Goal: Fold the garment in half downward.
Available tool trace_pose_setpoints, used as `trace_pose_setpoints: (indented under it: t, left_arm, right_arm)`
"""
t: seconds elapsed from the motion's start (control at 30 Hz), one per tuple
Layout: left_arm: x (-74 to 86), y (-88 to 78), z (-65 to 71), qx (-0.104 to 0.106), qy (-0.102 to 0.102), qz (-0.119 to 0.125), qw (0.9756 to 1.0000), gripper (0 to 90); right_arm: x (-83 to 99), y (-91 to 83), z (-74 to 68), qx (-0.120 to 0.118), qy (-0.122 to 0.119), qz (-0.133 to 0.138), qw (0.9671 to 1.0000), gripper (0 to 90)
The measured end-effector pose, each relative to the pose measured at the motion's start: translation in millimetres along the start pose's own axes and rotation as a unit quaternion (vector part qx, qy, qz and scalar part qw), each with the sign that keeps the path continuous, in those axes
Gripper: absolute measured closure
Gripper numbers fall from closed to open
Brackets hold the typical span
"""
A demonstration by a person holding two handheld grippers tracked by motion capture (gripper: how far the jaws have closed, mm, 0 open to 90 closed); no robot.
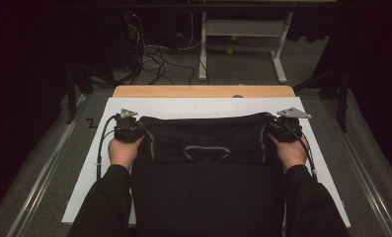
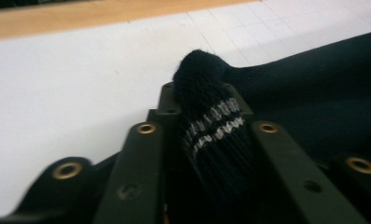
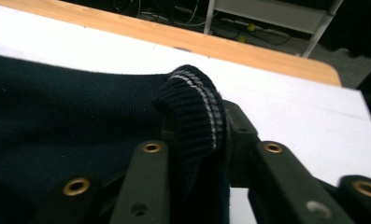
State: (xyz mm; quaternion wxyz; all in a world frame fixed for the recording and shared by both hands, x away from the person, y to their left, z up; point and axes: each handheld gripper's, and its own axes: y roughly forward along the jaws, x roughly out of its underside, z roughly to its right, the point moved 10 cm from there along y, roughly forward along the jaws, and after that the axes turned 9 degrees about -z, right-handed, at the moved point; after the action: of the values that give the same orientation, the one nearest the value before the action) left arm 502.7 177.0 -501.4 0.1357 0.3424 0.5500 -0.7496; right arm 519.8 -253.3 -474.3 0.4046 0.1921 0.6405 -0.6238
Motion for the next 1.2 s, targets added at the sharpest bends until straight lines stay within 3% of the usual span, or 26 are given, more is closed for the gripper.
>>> trace_pose_setpoints:
  t: [0.07,0.1,0.2,0.37,0.47,0.53,0.73,0.87,1.07,1.2]
  left_arm:
    - [0.4,-1.0,1.3,0.011,-0.005,-0.002,0.9999,49.5]
    - [-0.5,-5.5,1.6,0.010,0.004,0.008,0.9999,46.9]
    - [0.1,-13.7,-2.0,0.007,-0.003,0.020,0.9998,40.3]
    - [8.0,-26.1,-8.7,0.023,-0.028,0.035,0.9987,36.5]
    - [17.9,-34.8,-9.9,0.020,-0.015,0.035,0.9991,36.1]
    - [24.6,-38.7,-6.0,0.029,-0.012,0.034,0.9989,34.3]
    - [55.1,-48.1,18.1,0.046,0.017,0.034,0.9982,30.9]
    - [68.5,-45.9,31.2,0.052,0.044,0.033,0.9971,30.8]
    - [72.5,-37.7,42.8,0.075,0.041,0.027,0.9959,30.8]
    - [73.5,-25.7,47.3,0.074,0.035,0.006,0.9966,31.2]
  right_arm:
    - [2.6,2.0,1.3,0.002,0.007,-0.005,1.0000,60.4]
    - [2.9,1.8,1.9,0.003,0.006,-0.006,1.0000,54.6]
    - [4.4,-3.4,7.1,-0.001,0.007,-0.009,0.9999,44.9]
    - [11.5,-18.2,16.1,-0.011,0.031,0.013,0.9994,42.8]
    - [21.8,-25.9,16.8,-0.023,0.032,0.015,0.9991,41.2]
    - [30.2,-30.3,16.0,-0.030,0.033,0.015,0.9989,40.2]
    - [55.8,-40.0,2.2,-0.056,0.022,0.010,0.9981,36.6]
    - [67.4,-51.3,-14.8,-0.074,0.002,0.023,0.9970,36.5]
    - [75.5,-63.1,-28.6,-0.092,-0.001,0.049,0.9946,35.7]
    - [83.8,-54.7,-37.0,-0.091,-0.024,0.019,0.9954,35.7]
